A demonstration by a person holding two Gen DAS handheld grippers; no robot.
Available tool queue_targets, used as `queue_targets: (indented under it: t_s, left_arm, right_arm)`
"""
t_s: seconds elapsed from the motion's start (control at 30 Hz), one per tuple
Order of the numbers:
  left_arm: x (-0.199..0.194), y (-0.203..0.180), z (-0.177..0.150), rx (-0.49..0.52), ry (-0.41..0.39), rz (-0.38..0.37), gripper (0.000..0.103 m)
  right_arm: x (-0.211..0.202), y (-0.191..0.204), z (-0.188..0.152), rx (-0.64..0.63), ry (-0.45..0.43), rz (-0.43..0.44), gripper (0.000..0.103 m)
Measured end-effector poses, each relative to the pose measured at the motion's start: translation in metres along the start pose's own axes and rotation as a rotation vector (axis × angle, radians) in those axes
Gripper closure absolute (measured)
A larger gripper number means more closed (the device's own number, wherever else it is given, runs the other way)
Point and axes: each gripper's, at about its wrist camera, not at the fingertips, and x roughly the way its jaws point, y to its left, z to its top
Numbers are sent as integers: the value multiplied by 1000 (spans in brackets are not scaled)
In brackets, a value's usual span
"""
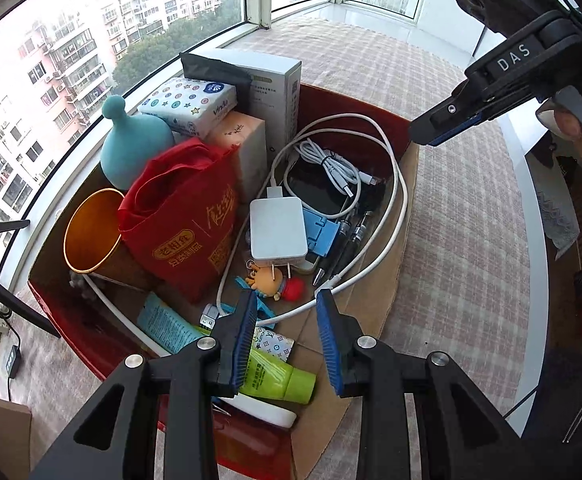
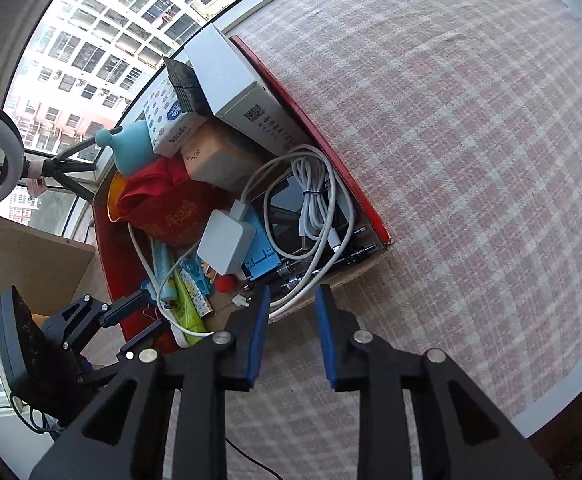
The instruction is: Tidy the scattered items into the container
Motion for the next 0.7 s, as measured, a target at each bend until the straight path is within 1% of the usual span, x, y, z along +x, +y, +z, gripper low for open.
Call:
queue_targets:
  t_s: [0.07,0.13,0.2,0.4,0.53,0.63,0.7]
  left_arm:
    - [5,-1,3,3,7,0,74]
    - [10,-3,5,15,21,3,74]
    - [16,-8,6,34,38,15,76]
    - [35,-15,11,62,71,21,76]
    - [47,-18,13,75,93,20,76]
    - [43,-12,13,41,75,18,77]
    - [28,-6,11,-1,39,15,75]
  right_arm:
    - [-6,5,1,-33,-44,-20,81]
    - [-7,8,4,-58,-65,-39,87]
    - [4,8,9,-57,-49,-48,88]
    - [39,0,19,-45,9,-76,88]
    - [50,-5,27,-28,28,-78,91]
    - [49,-5,29,-23,25,-75,90]
    - [41,-3,26,-25,2,-64,90]
